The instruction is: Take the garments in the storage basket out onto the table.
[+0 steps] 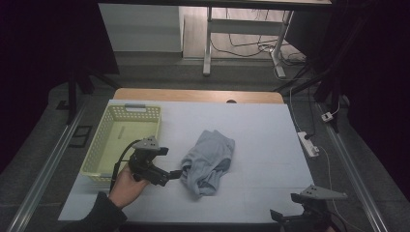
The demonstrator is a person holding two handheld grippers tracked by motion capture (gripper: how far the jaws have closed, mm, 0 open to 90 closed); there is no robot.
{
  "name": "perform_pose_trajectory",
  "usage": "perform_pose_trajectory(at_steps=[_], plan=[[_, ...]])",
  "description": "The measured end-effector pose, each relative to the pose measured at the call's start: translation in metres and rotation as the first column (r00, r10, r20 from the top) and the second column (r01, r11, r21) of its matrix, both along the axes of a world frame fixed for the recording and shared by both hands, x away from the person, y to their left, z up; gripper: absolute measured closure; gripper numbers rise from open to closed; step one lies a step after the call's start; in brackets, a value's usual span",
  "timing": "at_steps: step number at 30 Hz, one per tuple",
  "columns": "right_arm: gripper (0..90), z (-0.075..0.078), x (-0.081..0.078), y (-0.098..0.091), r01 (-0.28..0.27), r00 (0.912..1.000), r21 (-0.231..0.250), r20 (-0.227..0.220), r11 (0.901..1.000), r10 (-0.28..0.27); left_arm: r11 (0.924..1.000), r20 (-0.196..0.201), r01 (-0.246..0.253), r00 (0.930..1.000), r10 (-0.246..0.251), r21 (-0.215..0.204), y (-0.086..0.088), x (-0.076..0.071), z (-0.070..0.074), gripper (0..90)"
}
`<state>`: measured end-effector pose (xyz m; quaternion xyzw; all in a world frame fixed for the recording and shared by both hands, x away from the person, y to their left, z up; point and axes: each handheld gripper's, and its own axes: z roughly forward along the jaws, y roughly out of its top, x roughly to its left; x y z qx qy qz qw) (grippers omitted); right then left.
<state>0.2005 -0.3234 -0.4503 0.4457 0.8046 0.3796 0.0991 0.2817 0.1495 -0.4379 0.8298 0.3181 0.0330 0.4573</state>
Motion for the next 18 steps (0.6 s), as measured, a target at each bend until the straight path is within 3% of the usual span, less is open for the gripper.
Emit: perform_pose_trajectory(at_steps=[18], plan=[[0.3, 0.0, 0.0, 0.0, 0.001, 1.0, -0.003, 0.0, 1.0, -0.001, 0.9974, 0.0, -0.069, 0.9976, 0.069, -0.022, 0.033, -0.025, -0.002, 0.0]])
